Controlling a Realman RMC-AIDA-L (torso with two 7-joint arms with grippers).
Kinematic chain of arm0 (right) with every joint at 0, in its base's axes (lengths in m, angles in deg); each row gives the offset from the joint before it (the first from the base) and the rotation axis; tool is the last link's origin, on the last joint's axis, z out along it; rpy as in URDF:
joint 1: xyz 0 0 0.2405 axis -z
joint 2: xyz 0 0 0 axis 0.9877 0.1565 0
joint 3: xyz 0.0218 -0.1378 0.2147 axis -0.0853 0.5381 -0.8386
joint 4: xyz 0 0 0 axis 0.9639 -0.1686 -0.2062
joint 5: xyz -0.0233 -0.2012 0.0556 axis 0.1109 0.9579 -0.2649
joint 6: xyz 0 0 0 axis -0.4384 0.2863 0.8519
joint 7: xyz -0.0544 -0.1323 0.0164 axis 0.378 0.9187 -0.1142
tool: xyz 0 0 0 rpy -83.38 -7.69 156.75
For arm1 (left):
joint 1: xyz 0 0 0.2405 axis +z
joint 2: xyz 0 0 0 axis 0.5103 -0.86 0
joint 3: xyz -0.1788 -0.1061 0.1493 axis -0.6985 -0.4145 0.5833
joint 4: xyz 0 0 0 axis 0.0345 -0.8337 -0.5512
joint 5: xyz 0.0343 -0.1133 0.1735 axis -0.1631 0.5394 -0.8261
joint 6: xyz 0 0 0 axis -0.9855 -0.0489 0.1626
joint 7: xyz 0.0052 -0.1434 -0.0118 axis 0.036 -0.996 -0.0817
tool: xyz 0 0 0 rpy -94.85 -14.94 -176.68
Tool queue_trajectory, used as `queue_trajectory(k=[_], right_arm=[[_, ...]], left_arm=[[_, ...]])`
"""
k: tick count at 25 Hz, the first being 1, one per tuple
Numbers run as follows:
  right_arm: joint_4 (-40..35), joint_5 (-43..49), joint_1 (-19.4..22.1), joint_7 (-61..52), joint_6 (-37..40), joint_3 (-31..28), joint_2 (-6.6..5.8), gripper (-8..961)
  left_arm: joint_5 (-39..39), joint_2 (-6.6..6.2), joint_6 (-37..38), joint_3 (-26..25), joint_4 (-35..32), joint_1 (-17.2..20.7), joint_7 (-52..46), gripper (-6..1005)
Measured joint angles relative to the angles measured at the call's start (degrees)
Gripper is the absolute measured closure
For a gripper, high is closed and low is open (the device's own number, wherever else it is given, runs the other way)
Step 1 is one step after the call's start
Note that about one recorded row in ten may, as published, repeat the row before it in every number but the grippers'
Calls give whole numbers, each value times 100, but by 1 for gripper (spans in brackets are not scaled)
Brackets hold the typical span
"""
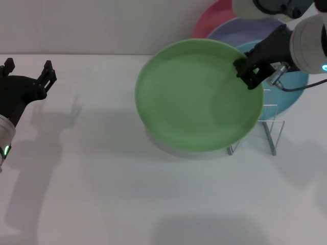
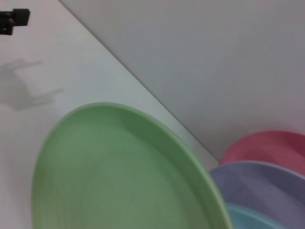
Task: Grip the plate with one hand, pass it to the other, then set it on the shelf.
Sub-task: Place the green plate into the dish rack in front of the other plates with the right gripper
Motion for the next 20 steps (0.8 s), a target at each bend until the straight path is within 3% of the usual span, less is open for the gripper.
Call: queue_trajectory(k=[8, 20], right_arm=[[-5, -1, -72, 100, 0, -94, -38, 898], [-9, 3, -294, 1288, -156, -252, -42, 897]], left_arm=[[0, -2, 13, 11, 37, 91, 0, 177], [-18, -9, 25, 14, 56, 119, 0, 177]])
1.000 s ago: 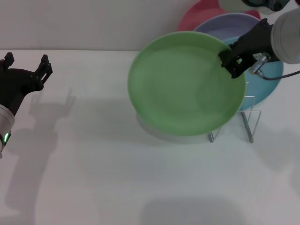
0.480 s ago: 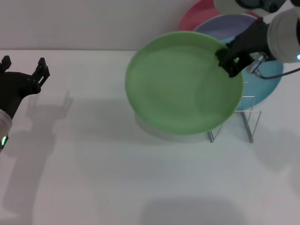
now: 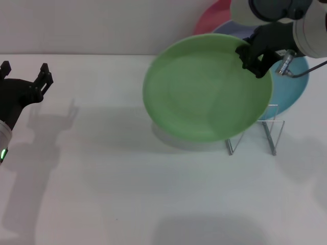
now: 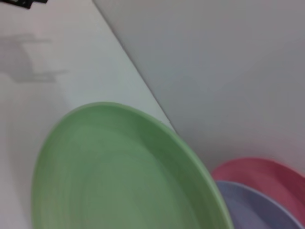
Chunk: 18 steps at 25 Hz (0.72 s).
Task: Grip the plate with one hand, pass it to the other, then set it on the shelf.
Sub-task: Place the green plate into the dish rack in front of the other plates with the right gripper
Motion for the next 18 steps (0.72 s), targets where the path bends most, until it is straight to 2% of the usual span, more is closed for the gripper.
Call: queue_trajectory(k=[18], right_arm=[[-22, 16, -6, 870, 238, -16, -27, 897]], left_arm=[[19, 17, 73, 182, -15, -44, 0, 177]])
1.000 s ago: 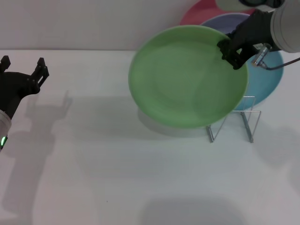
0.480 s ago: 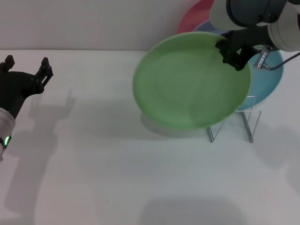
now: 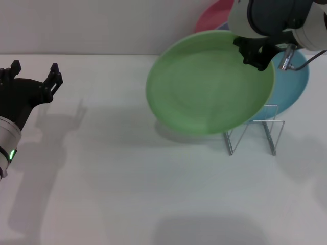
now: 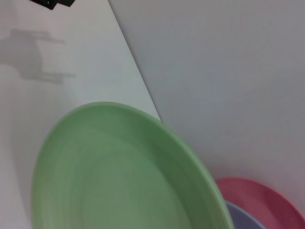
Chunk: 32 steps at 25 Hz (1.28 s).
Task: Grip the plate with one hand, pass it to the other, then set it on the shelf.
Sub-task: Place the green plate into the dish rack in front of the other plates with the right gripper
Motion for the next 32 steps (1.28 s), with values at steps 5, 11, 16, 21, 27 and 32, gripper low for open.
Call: queue_trajectory(k=[5, 11, 16, 21, 27, 32], right_arm=[[4, 6, 41, 105, 74, -28, -93, 898], [-7, 7, 123, 306, 293, -63, -98, 899], [-13, 6, 148, 342, 309, -64, -100, 898], [-13, 6, 258, 410, 301, -74, -146, 897], [-13, 6, 330, 420, 309, -82, -214, 898], [-12, 6, 388, 462, 279, -96, -225, 899]], left_arm=[[-3, 0, 222, 41, -81, 6, 0, 177], [2, 0, 340, 70, -132, -4, 0, 178], [1, 0, 341, 89, -141, -4, 0, 178], [0, 8, 341, 90, -143, -33, 0, 178], [-1, 9, 341, 81, -180, -106, 0, 178], [-1, 9, 340, 84, -194, -155, 0, 178]])
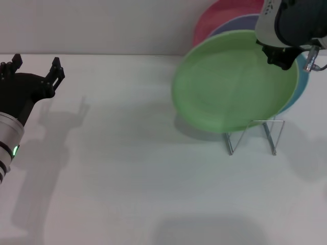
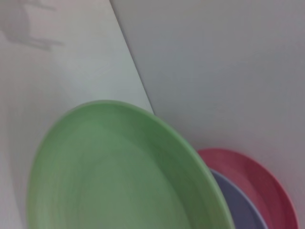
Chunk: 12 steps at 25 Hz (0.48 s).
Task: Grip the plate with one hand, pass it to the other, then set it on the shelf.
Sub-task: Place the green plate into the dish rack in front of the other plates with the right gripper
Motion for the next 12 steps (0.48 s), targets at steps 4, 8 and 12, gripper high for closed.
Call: queue_trajectory(k=[4, 8, 12], right_arm=[[7, 0, 46, 87, -2, -53, -3, 899], [17, 0, 91, 199, -1, -109, -5, 900], [18, -1, 137, 272, -4, -193, -5, 901]], left_arm=[[0, 0, -12, 7, -3, -36, 0, 178], [0, 0, -33, 7, -22, -72, 0, 178], [0, 0, -38, 7, -34, -84, 0, 178]])
